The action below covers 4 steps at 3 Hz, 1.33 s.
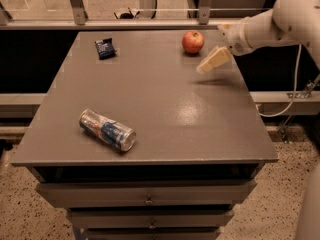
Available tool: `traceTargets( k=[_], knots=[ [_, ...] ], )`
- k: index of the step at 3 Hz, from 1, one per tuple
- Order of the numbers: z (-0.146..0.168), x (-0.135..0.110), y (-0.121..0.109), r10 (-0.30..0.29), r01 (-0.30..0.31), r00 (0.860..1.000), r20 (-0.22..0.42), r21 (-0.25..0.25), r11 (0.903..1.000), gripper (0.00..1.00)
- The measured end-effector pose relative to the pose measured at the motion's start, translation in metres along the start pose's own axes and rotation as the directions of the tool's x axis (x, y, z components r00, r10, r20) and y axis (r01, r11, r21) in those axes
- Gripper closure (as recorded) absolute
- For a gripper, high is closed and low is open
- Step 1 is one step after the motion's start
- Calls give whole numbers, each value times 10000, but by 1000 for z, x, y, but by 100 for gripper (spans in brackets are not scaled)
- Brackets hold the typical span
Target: Move apple near rxbar blueberry
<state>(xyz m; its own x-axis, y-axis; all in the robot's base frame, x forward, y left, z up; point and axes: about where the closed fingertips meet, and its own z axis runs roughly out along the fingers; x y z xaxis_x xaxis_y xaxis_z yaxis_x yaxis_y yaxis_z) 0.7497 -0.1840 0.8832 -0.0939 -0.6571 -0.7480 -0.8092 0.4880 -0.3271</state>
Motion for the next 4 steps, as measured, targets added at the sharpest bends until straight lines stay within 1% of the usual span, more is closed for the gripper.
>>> traceTargets(
  k=[1, 2, 3, 4],
  knots=[
    [22, -4, -18, 137, -141, 9997, 192, 249, 9996, 0],
    [38, -10, -40, 309, -329, 9989, 352, 587, 9977, 0],
    [46, -15, -61, 796, -853, 9945, 684, 848, 9927, 0],
    [58, -22, -70, 1529, -1632, 9806, 1230, 786, 9834, 0]
  ],
)
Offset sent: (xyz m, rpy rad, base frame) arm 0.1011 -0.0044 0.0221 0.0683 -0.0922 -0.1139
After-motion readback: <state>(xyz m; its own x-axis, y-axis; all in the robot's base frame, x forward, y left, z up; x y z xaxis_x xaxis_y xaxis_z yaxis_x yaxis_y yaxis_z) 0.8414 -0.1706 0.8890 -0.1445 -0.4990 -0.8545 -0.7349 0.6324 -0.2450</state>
